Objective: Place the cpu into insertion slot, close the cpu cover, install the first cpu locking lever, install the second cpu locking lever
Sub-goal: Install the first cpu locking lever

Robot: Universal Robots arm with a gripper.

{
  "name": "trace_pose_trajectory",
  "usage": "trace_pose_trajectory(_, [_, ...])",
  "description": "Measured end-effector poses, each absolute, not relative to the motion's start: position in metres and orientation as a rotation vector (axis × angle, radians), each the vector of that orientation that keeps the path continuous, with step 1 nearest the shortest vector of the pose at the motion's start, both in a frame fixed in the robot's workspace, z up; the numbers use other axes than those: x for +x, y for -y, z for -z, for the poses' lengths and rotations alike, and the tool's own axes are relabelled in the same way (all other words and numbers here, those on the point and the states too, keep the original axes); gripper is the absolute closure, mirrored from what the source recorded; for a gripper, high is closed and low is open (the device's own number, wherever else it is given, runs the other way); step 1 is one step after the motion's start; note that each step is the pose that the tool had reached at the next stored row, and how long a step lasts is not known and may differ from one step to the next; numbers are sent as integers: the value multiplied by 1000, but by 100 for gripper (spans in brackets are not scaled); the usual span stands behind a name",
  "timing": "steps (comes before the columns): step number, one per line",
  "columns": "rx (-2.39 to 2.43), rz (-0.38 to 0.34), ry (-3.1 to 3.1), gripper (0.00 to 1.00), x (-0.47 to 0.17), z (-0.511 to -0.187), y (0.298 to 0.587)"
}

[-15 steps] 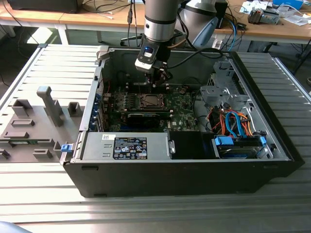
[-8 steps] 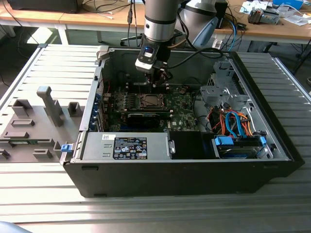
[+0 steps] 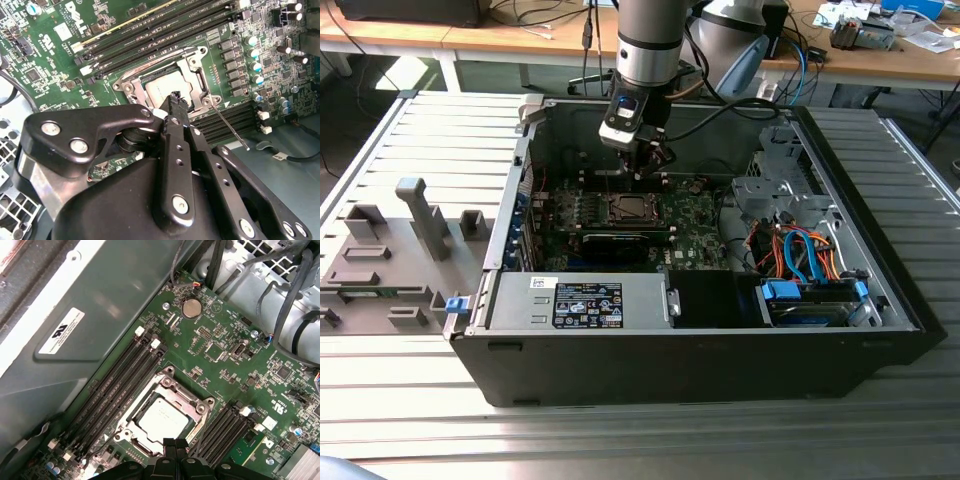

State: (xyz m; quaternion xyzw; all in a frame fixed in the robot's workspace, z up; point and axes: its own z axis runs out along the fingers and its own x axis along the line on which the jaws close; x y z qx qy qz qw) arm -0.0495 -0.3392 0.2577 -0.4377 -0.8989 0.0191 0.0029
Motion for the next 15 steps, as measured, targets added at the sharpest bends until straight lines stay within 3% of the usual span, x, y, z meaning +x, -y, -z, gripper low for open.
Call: trace_pose_trajectory(15, [-1345, -60, 2832, 89, -49, -258, 339])
